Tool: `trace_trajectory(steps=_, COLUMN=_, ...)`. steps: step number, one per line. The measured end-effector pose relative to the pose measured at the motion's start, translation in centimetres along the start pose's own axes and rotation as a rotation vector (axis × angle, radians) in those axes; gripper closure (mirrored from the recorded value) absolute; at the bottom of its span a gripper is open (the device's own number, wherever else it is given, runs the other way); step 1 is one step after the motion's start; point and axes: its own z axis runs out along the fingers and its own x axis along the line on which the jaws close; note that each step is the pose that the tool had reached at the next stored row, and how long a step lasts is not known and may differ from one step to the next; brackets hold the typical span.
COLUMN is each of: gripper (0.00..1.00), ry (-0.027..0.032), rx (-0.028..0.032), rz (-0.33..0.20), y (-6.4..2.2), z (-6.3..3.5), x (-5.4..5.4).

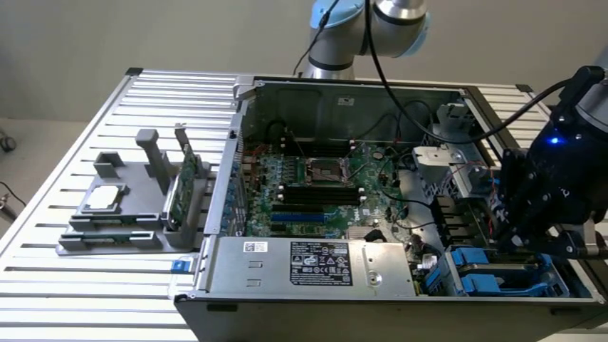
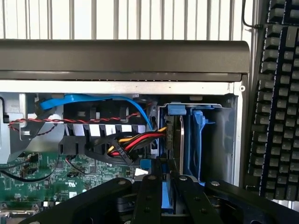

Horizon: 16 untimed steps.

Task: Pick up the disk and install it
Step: 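Insert the second disk wire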

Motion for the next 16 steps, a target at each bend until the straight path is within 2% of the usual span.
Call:
trace_trajectory(steps=6, gripper=0.84, ry=0.0041, rx=0.0022, rz=0.0, y=0.1, z=0.16, x=-0.12)
trace_trajectory(steps=16, gripper=0.84, ry=0.0043, rx=0.012, rz=0.003, y=0.38, z=0.32, x=-0.18)
